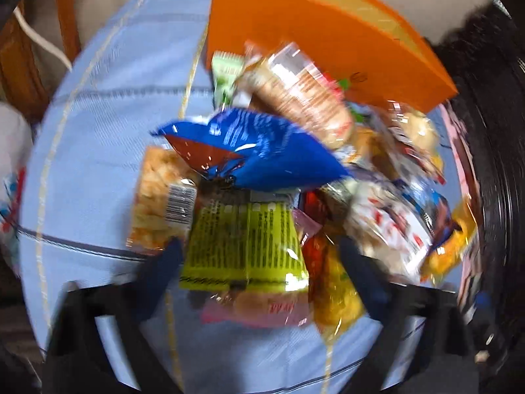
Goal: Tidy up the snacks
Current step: 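Release both bags into the orange box and pull both tools back, then grasp a green snack packet with the left gripper while the right grasps a yellow bag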
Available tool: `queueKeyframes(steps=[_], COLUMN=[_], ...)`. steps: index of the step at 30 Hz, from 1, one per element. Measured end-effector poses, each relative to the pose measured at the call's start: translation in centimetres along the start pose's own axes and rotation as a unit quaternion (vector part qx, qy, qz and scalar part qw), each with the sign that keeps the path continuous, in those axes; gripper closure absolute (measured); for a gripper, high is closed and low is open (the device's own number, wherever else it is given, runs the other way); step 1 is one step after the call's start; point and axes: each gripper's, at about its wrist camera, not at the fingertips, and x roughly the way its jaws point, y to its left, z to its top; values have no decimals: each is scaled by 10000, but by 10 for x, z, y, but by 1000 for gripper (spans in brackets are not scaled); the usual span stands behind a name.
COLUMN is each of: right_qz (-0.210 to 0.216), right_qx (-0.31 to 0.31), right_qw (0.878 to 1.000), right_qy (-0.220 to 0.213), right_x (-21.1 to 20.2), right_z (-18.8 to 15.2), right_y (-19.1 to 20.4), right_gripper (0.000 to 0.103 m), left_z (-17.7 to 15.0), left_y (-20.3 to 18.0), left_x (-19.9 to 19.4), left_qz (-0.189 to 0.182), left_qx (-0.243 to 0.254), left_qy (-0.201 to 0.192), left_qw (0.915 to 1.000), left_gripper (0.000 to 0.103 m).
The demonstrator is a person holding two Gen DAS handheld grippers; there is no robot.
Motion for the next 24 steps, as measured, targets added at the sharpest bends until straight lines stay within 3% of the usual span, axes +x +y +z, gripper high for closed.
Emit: queueKeyframes(steps=[2,8,10,11,15,17,21,23,24], right_qz=[10,77,101,123,107,137,84,96,202], right_qx=[118,1,-109,-140,-15,31,187,171,16], right_qw=[9999,9997,9997,9997,9999,9999,9995,9990,9986], right_qy=[90,217,171,160,-44,15,222,412,497], right_x=[1,7,9,10,16,28,60,79,87], right_z=[-2,2,8,11,23,30,39,45,49], right_y=[-8,-9,-4,-2,0,4,11,17,23], right_gripper=[7,7,7,7,7,8,21,38,58], left_z=[5,1,-2,-5,-30,-42,-56,-62,-62], left_y=[2,-8,-7,-7,2,7,15,23,25], left_x=[11,18,8,1,-36,-46,-54,-53,-51], left_qz=[348,608,512,529,160,176,104,92,98], left_qx=[6,514,428,461,488,465,362,328,314], left_qy=[47,-84,-112,-189,-311,-360,-341,-332,-309], left_qw=[9994,9968,9977,9974,9982,9981,9987,9989,9990], left_gripper=[44,46,67,71,77,77,77,77,77])
